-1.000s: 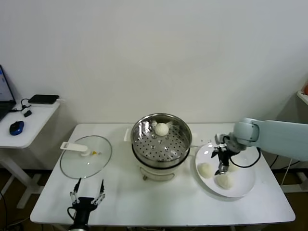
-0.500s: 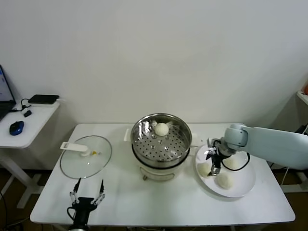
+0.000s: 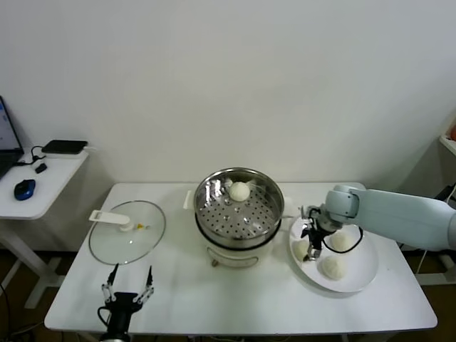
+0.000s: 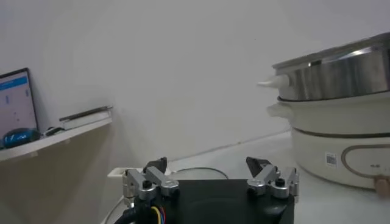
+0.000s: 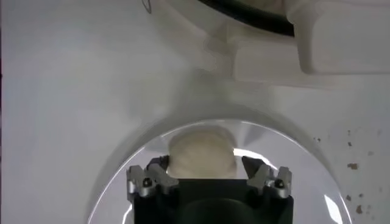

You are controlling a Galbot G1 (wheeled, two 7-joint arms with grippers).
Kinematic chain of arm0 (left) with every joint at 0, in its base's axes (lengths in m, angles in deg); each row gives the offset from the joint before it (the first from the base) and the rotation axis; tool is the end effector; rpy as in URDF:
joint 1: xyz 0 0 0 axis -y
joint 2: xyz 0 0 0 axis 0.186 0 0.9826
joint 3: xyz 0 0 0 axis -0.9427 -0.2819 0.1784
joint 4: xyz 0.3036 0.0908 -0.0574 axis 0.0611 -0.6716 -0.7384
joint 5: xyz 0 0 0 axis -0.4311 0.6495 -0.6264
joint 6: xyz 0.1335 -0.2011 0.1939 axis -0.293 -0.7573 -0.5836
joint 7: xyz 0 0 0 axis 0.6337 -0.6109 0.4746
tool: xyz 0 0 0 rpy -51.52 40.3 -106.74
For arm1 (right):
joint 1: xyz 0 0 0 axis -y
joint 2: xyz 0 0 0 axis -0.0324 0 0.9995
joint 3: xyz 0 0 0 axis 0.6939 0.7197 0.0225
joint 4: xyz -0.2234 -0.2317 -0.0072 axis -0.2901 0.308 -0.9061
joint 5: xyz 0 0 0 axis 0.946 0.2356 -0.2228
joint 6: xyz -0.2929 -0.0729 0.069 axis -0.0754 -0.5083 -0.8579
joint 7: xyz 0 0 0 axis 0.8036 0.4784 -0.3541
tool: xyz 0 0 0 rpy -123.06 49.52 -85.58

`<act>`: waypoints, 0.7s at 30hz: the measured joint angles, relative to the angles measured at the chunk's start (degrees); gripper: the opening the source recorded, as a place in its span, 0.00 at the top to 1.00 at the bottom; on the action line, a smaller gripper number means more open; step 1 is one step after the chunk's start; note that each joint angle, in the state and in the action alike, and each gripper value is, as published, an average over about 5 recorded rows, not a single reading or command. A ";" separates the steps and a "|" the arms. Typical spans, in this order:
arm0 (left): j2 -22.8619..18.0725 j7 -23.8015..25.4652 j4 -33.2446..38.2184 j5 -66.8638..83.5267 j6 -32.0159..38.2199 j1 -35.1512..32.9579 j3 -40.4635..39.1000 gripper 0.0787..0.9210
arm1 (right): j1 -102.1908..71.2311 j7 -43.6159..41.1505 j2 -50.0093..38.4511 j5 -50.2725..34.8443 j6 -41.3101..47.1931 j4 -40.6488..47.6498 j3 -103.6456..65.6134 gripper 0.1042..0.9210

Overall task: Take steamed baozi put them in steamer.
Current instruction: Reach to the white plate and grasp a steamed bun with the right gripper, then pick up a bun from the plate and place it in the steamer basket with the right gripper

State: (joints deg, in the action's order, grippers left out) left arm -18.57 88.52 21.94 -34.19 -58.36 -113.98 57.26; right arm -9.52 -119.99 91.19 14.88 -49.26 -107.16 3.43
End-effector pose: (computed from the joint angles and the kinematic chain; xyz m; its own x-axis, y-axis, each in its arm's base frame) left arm 0.1028 0.0513 -0.3647 -0.9959 -0.0636 0.0649 -0.0443 0.9634 0.2644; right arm 0.4554 -0.0945 -0.2090 -0.0866 -0.1399 0.9864 -0.9899 0.1237 -0.0694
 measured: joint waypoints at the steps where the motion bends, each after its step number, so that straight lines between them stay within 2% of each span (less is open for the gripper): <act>1: 0.00 0.00 0.00 -0.03 0.00 0.00 -0.01 0.12 | -0.05 -0.04 0.00 0.08 0.05 0.04 -0.04 0.33; 6: 0.00 0.02 0.05 -0.21 0.00 -0.05 -0.06 0.12 | -0.05 -0.38 -0.18 0.35 0.23 0.04 -0.21 0.43; 14: 0.00 0.06 0.57 -0.51 -0.09 -0.14 -0.14 0.12 | 3.31 -2.22 -1.06 -0.01 -0.56 -1.18 1.98 0.45; 21: 0.00 0.18 1.12 -0.70 -0.26 -0.29 -0.22 0.12 | 13.34 -6.80 -1.41 -1.54 -3.12 -3.88 8.60 0.45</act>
State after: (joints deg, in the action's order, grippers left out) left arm -18.57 88.69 23.06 -34.89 -58.61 -114.27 57.04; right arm 3.82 -126.79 89.78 13.34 -52.38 -111.04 12.03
